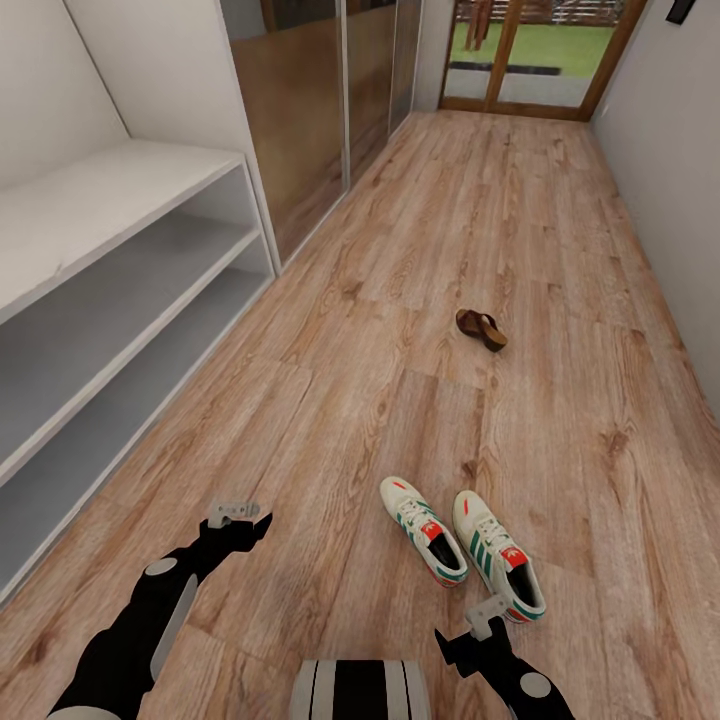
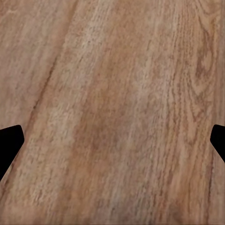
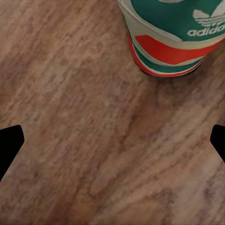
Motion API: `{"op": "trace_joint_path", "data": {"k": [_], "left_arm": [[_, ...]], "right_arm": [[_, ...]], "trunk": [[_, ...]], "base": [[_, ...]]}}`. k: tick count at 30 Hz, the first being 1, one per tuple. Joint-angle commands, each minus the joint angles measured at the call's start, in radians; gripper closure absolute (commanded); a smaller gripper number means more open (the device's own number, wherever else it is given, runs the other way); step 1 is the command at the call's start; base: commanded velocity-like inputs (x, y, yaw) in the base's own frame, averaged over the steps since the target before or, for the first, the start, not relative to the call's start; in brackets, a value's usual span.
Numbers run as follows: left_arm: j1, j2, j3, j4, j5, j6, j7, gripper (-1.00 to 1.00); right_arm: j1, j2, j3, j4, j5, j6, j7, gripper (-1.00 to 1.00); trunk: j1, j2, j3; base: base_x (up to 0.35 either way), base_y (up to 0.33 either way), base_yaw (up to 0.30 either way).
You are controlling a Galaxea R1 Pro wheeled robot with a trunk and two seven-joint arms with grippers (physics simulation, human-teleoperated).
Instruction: Pick up the two gym shoes and the two sandals from the corridor floor and place them onto the hallstand (shoe rack) in the corridor, making sure they are on the rack and not on the floor. Arrange them so the two gym shoes are next to each other and the two sandals are next to each other.
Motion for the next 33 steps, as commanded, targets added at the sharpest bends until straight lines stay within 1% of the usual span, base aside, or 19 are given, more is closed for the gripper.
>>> {"op": "trace_joint_path", "data": {"k": [1,8,11,18,29,33], "left_arm": [[0.000,0.000,0.002,-0.001,0.005,0.008,-0.005,-1.00],[0.000,0.000,0.002,-0.001,0.005,0.007,-0.006,-1.00],[0.000,-0.002,0.002,0.005,0.005,0.001,-0.006,-1.00],[0.000,-0.002,0.002,0.005,0.005,0.000,-0.006,-1.00],[0.000,-0.002,0.002,0.005,0.005,-0.001,-0.006,-1.00],[0.000,-0.002,0.002,0.005,0.005,-0.001,-0.006,-1.00]], "right_arm": [[0.000,-0.001,0.001,-0.001,0.009,0.000,0.001,-1.00],[0.000,-0.001,0.000,-0.001,0.009,-0.001,0.001,-1.00],[0.000,0.010,0.000,0.000,0.011,-0.001,0.001,-1.00],[0.000,0.012,0.000,0.002,0.010,-0.001,0.001,-1.00],[0.000,0.007,0.000,0.001,0.009,0.000,0.001,-1.00],[0.000,0.007,0.000,0.001,0.009,0.000,0.001,-1.00]], "trunk": [[0.000,0.000,-0.001],[0.000,0.000,-0.001],[0.000,0.000,-0.001],[0.000,0.000,-0.001],[0.000,0.000,-0.001],[0.000,0.000,-0.001]], "base": [[0.000,0.000,0.000],[0.060,0.000,0.000],[0.000,0.000,0.000],[0.000,0.000,0.000],[0.000,0.000,-0.003],[0.000,0.000,-0.151]]}}
